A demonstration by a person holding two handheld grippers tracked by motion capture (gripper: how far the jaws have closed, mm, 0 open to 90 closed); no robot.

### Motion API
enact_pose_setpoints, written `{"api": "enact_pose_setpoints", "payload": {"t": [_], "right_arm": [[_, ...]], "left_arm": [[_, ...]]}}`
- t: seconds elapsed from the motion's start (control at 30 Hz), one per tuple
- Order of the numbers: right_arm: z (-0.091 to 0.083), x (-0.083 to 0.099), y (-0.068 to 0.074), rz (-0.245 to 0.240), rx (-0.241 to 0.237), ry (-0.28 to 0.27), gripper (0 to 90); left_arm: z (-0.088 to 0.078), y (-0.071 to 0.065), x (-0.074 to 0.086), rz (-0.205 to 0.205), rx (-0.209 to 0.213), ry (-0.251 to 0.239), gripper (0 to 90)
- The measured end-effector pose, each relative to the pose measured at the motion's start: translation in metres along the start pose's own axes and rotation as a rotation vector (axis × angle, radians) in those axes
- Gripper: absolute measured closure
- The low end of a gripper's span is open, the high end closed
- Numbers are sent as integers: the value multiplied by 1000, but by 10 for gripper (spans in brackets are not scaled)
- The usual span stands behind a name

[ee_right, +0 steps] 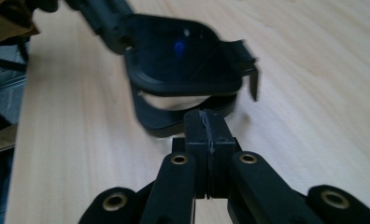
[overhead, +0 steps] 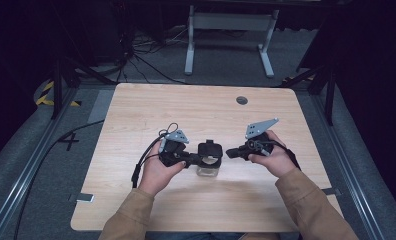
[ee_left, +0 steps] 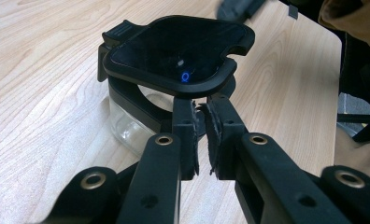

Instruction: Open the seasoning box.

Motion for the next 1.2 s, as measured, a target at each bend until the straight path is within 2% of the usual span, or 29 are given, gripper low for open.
{"api": "enact_pose_setpoints", "payload": {"t": [0.07, 0.17, 0.43, 0.67, 1.2], "right_arm": [[8, 0, 7, -16, -25, 6, 900], [15, -3, 12, -31, -51, -20, 900], [15, -10, 17, -44, -56, -69, 900], [10, -17, 19, -49, -53, -107, 900], [4, -44, 15, -57, 5, -187, 900]], "left_arm": [[0, 0, 0, -4, 2, -1, 825], [1, 0, 0, 0, 4, 3, 824], [9, -2, 1, 11, 9, 7, 828], [10, -2, 0, 17, 0, 13, 834], [10, -3, -1, 24, -6, 24, 848]]}}
Point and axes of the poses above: each handheld gripper's, and its own axes: z roughly forward along the jaws, x roughly out of its underside, y roughly to its left, the point moved 5 cm from there along z, roughly forward along the jaws, and after that the axes turned 12 degrees about -x, right-handed, at the moved point
